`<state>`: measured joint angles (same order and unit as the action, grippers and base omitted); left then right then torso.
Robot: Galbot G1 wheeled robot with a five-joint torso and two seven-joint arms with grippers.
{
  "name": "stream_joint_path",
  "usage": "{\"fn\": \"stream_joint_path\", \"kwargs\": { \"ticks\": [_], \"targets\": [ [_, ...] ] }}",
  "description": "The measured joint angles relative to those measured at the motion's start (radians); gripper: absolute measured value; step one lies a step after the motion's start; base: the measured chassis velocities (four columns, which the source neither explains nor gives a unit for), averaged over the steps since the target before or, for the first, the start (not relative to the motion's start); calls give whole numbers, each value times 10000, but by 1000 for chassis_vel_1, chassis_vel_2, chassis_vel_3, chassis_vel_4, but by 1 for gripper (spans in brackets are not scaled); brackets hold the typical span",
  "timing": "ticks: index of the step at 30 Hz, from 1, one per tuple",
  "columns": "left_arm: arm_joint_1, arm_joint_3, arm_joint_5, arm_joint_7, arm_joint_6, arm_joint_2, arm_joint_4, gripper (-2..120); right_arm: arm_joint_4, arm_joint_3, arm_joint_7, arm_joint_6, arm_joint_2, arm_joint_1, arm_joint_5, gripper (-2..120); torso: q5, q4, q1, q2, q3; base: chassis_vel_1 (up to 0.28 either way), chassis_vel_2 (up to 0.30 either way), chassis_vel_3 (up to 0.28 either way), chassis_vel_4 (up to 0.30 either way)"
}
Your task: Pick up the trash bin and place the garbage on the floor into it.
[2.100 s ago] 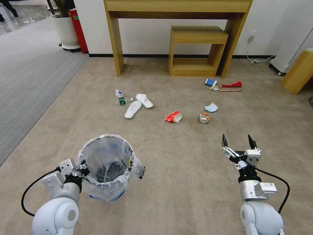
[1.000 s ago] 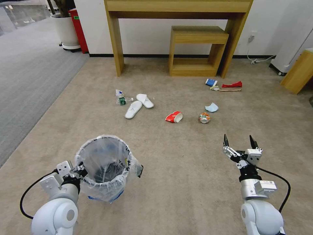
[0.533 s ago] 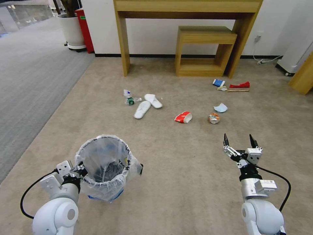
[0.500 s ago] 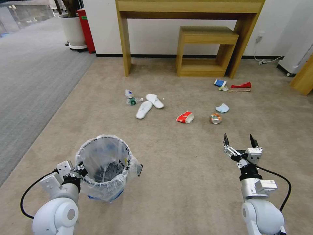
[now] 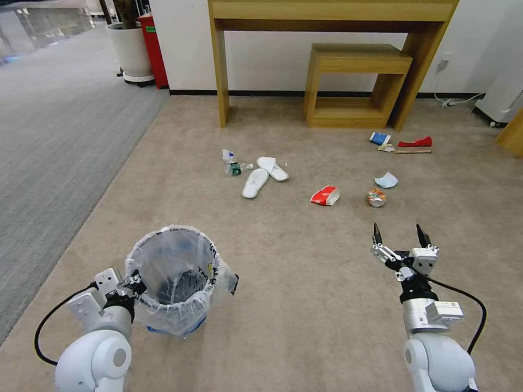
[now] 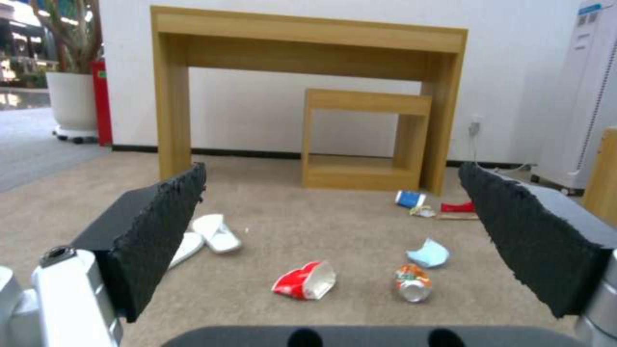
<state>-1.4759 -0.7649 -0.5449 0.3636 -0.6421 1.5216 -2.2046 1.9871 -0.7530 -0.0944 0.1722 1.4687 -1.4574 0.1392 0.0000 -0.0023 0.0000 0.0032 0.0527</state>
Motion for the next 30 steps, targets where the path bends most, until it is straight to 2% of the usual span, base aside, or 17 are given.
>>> {"fn": "stream_joint_path", "kwargs": {
  "ticks": [30],
  "targets": [
    [80, -20, -11, -22, 73, -30, 114, 2, -78, -47, -408, 87, 62, 70, 175, 100, 1, -1, 0, 0, 0, 41, 45, -46, -41]
  ]
}}
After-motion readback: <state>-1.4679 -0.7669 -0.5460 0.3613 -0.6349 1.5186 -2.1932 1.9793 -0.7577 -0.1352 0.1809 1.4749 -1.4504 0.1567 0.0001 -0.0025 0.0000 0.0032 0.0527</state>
